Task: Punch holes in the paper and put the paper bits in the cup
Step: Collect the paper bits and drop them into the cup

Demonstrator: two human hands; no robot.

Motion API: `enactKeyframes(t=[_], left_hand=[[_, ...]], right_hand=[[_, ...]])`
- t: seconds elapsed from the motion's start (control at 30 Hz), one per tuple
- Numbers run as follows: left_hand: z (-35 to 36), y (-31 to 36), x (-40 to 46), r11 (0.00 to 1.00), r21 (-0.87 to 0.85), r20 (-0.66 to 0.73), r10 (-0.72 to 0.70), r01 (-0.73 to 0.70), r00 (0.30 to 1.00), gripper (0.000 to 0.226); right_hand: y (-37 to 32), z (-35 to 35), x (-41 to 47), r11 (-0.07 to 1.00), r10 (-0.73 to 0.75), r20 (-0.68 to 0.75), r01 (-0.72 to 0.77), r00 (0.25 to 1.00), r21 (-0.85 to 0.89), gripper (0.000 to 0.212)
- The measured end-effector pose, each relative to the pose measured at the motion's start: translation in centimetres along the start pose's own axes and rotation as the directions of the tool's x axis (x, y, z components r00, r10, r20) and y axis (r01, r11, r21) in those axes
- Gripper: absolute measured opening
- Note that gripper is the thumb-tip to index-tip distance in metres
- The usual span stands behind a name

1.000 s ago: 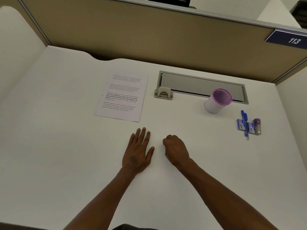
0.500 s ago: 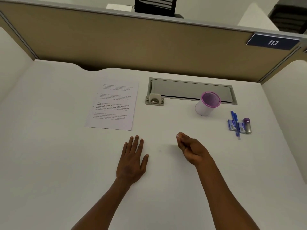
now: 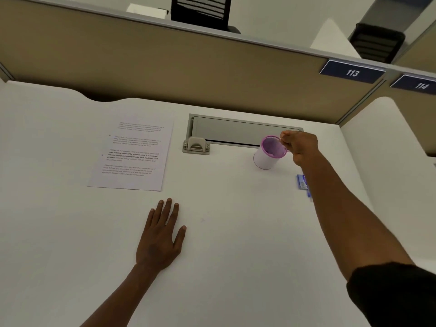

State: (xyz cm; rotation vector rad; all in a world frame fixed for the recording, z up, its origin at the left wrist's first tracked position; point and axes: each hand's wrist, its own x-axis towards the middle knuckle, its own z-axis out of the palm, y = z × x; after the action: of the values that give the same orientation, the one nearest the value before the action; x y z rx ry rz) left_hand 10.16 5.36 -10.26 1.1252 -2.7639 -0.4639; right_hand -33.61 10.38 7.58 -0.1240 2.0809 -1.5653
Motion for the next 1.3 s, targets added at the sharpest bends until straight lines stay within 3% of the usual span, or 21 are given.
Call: enactKeyframes(t=[0.03,0.1,0.17,0.23,0.3,0.63,0.77,1.1,1.2,1.3], left_hand=[[0.0,0.0,0.0,1.000,0.001,-0.001,0.000,0.000,1.000,0.069],[-0.1,0.1,0.0,1.000,-0.002,-0.006,-0.001,0.001,1.000,0.069],[-0.1,0.1,0.0,1.000,-0.003,-0.012,-0.003,0.003,1.000,0.069],[-0.1,0.1,0.0,1.000,-0.003,-0.012,-0.004,0.004,1.000,0.069],[-0.1,0.1,0.1,1.000,-0.005,-0.012,-0.003,0.003,1.000,0.069],[-0.5,0.4,0.0,1.000,0.000,0.014,-0.014,0.014,1.000,0.070],[-0.5,0.2,0.0,1.000,0.013,0.022,-0.018,0.018,1.000,0.070],[-0.4,0.1,-0.1,1.000,0.010,0.012,-0.022,0.022,1.000,0.069],[-0.1,0.0,-0.1,1.000,0.003,-0.009,-0.012,0.012,1.000,0.069],[0.2,-0.1,0.0,1.000,0.006,-0.025,-0.007,0.007,1.000,0.070]], right_hand=[[0.4,0.3,0.7,0.978,-0.059,-0.039,0.050,0.997,-0.203,0.024],[1.2,0.9,1.4,0.830,-0.233,-0.076,0.158,0.969,-0.534,0.018],[1.7,1.5,1.6,0.640,-0.352,0.042,0.274,0.935,-0.718,0.016],[1.9,2.0,1.9,0.436,-0.369,0.184,0.345,0.911,-0.831,0.021],[1.9,2.4,2.0,0.323,-0.337,0.241,0.352,0.910,-0.878,0.029],[2.2,2.8,1.5,0.198,-0.447,0.260,0.378,0.856,-0.904,0.026],[2.8,2.6,1.2,0.209,-0.458,0.292,0.420,0.840,-0.883,0.028],[2.7,2.0,0.8,0.268,-0.581,0.200,0.418,0.789,-0.868,0.021],[3.1,1.0,0.2,0.453,-0.632,0.119,0.489,0.766,-0.746,0.021],[4.4,-0.2,-1.0,0.783,-0.515,-0.067,0.437,0.855,-0.443,0.017]])
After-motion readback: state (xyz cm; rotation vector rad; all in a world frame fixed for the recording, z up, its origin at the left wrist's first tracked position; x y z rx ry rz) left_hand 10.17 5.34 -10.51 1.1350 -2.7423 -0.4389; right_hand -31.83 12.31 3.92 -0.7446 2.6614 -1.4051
